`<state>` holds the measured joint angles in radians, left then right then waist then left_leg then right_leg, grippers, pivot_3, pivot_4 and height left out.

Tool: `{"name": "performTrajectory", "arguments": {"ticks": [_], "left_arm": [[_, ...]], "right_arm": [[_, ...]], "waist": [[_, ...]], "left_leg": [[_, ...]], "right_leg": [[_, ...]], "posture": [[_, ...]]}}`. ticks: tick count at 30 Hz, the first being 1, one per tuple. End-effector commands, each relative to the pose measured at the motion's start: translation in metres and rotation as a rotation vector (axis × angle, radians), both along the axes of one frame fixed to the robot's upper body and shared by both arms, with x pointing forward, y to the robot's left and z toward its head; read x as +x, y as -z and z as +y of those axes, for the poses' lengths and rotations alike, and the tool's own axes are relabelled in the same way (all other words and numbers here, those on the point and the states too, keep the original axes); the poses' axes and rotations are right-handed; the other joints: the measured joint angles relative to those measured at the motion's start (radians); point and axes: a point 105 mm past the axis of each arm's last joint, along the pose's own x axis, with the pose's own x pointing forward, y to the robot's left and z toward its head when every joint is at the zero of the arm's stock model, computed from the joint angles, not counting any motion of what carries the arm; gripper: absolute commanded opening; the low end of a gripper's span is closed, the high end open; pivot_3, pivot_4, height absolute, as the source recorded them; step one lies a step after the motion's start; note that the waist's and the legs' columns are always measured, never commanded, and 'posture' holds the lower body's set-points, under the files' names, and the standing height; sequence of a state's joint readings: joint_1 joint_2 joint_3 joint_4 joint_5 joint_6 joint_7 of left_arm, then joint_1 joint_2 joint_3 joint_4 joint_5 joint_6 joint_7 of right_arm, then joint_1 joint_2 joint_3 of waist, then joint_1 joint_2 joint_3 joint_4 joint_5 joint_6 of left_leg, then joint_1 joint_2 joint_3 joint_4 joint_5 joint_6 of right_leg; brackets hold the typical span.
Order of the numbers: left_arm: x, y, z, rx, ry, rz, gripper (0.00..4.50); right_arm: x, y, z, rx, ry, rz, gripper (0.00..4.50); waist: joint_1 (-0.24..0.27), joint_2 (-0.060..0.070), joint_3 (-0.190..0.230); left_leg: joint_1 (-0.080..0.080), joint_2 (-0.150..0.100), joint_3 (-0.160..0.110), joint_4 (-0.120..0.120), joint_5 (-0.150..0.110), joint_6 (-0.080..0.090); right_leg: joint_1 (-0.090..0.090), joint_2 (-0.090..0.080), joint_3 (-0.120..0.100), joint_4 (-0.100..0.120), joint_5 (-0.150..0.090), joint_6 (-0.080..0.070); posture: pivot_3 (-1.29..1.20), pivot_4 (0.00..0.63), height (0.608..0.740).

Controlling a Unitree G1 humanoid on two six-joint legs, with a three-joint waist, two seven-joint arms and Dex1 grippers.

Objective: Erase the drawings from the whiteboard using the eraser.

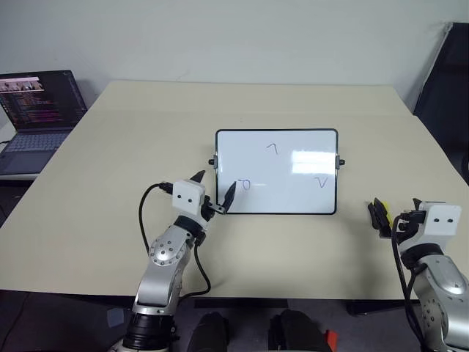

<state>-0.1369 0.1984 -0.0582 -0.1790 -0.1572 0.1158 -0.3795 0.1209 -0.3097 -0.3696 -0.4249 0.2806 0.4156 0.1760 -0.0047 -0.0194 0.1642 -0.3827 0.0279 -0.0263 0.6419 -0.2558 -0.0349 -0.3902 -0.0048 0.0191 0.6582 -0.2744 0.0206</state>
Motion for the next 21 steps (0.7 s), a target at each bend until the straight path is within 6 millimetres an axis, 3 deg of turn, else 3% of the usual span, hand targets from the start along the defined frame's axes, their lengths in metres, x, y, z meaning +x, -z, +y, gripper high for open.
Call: {"name": "performTrajectory", "arguments": {"ticks": [1,7,13,21], "left_arm": [[-0.01,-0.012,-0.023,-0.057,0.262,0.021,4.5],[-0.036,0.003,-0.043,0.038,0.62,0.115,4.5],[-0.035,0.012,-0.044,0.11,0.727,0.115,4.5],[-0.033,0.027,-0.045,0.146,0.77,0.106,4.5]], "right_arm": [[0.005,-0.012,0.004,0.035,-0.034,-0.004,4.46],[0.012,-0.006,0.012,0.088,-0.077,0.066,4.46],[0.014,0.001,0.015,0.099,-0.08,0.121,4.46],[0.016,0.002,0.0,0.094,-0.007,0.139,4.46]], "waist": [[0.0,0.0,0.0],[-0.004,0.001,0.001],[-0.004,0.001,0.001],[-0.004,0.002,0.001]], "left_leg": [[0.0,0.0,0.0,0.0,0.0,0.0],[0.0,0.001,0.0,-0.001,0.0,0.0],[0.0,0.001,-0.001,-0.001,0.0,0.0],[-0.001,0.001,-0.001,-0.001,0.0,0.0]], "right_leg": [[0.0,0.0,0.0,0.0,0.0,0.0],[-0.001,0.001,0.0,0.0,-0.001,-0.001],[-0.001,0.001,0.0,0.0,-0.001,-0.002],[-0.002,0.001,0.0,0.0,-0.001,-0.002]], "posture": [[0.0,0.15,0.74],[0.0,0.15,0.74],[0.0,0.15,0.74],[0.0,0.15,0.74]]}}
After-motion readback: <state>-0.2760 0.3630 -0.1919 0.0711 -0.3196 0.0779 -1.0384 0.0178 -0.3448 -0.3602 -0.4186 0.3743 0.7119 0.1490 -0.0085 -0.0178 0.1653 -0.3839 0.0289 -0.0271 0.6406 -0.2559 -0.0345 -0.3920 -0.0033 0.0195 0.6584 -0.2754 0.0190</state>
